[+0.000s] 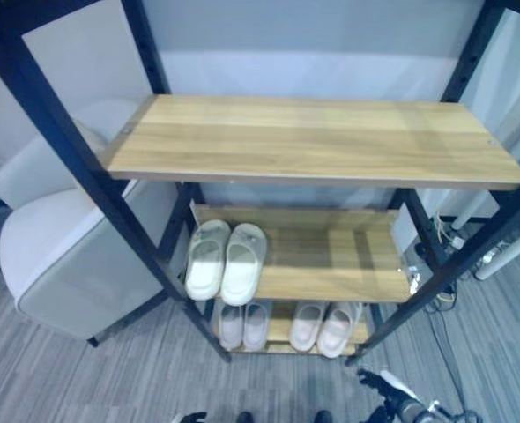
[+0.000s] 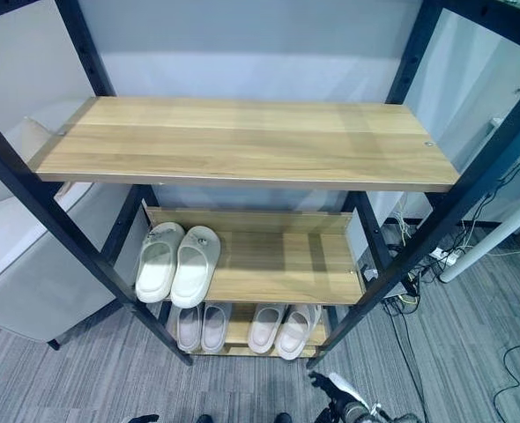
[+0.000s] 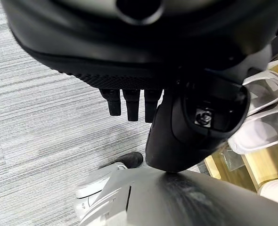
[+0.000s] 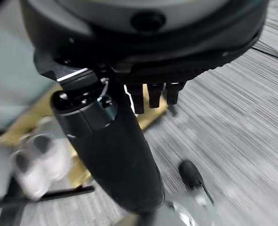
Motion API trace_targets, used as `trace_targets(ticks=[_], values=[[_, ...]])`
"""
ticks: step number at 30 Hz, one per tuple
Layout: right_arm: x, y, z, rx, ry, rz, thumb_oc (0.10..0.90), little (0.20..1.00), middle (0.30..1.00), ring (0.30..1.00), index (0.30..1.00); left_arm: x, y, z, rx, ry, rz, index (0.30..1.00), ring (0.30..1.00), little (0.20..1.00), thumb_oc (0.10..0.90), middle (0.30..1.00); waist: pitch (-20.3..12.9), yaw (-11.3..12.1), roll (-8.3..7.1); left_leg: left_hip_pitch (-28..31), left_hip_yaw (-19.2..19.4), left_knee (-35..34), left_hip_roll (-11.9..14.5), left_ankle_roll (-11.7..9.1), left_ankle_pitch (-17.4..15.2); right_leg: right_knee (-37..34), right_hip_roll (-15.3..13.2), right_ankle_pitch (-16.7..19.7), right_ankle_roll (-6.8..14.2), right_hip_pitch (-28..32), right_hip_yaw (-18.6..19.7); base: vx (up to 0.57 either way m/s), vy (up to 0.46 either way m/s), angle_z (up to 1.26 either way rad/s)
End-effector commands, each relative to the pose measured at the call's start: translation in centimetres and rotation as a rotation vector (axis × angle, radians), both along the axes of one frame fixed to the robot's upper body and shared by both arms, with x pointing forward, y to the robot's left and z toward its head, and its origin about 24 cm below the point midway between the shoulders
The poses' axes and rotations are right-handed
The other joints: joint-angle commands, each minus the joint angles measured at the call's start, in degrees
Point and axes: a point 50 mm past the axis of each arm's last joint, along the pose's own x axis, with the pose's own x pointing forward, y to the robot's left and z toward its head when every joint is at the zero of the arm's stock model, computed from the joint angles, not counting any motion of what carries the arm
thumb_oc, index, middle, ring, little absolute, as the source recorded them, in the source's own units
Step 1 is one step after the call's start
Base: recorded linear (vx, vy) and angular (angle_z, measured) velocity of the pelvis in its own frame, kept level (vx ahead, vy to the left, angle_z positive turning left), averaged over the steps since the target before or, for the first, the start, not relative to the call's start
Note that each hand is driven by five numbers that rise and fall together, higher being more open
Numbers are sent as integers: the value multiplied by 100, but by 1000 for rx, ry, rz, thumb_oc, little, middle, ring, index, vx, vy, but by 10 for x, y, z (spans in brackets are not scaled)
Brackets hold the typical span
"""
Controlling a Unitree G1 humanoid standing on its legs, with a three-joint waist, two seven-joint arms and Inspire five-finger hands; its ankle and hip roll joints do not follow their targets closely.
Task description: Arrange the slippers neatly on the shoe rack.
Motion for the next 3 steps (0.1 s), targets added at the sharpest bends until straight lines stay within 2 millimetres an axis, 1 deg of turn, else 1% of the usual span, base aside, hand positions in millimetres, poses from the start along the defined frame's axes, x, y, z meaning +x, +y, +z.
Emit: trace_targets(ticks=[1,2,3], values=[[14,-6,4,49,-81,-185,800,900,900,900,900,23,-29,-1,-84,-62,-30,900,900,900,800,900,-32,146,-103,32,133,-47,48,-246,-237,44,-165,-383,365,305,-185,27,-30,1],[5,-9,-1,60,-52,-278,800,900,900,900,900,20,-26,-2,-77,-55,-5,900,900,900,800,900,-46,160,-97,51,127,-47,46,-245,-248,44,-163,-387,364,324,-193,21,-23,3],[6,-9,-1,60,-53,-278,800,900,900,900,900,20,-26,-1,-77,-55,-5,900,900,900,800,900,-42,161,-98,53,127,-47,46,-246,-249,44,-163,-388,364,326,-193,23,-24,4]])
